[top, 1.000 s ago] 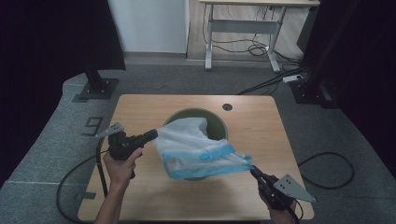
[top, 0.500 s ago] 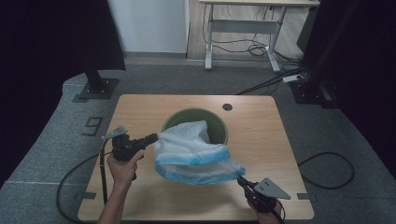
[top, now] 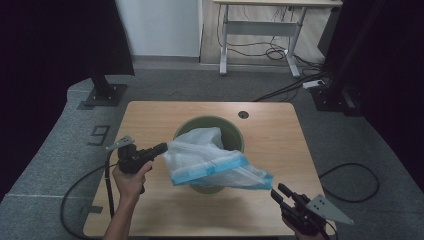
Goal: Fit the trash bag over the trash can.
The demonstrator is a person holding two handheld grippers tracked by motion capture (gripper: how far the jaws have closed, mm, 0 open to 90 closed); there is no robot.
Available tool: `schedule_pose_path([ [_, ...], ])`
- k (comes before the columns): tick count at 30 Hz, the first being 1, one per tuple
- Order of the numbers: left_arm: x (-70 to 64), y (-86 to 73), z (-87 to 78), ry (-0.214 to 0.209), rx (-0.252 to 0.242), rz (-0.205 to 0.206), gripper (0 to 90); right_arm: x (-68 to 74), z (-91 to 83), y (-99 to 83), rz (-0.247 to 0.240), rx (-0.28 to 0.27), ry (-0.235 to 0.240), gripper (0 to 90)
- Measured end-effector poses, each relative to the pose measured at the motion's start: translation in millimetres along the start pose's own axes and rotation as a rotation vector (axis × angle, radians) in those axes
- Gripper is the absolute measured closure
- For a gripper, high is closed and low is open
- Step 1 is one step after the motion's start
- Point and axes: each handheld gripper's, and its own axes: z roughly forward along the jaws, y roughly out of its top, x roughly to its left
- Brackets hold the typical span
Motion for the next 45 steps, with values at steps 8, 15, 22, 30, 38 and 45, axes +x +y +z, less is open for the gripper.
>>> schedule_pose_path([
  [8,1.0,0.5,-0.5,0.009,0.01,0.006,90.0,-3.9,-4.9,20.6,0.015,-0.019,0.04,55.5],
  [15,-0.1,0.5,0.4,0.017,0.023,0.019,90.0,-9.8,-19.7,3.0,0.036,0.026,0.028,54.2],
  [22,-1.2,2.2,0.0,0.023,0.037,0.033,90.0,-19.4,-21.3,23.1,0.023,-0.014,0.006,53.8],
  [30,-3.5,5.4,1.4,0.024,0.046,0.043,90.0,-30.6,33.9,41.7,-0.018,0.062,0.065,53.1],
  [38,-5.9,5.4,4.0,0.018,0.055,0.049,90.0,-29.8,84.0,37.0,-0.04,0.118,0.13,53.1],
  [45,-5.8,4.6,3.0,0.015,0.053,0.048,90.0,-6.8,85.6,26.5,-0.093,0.109,0.21,51.8],
])
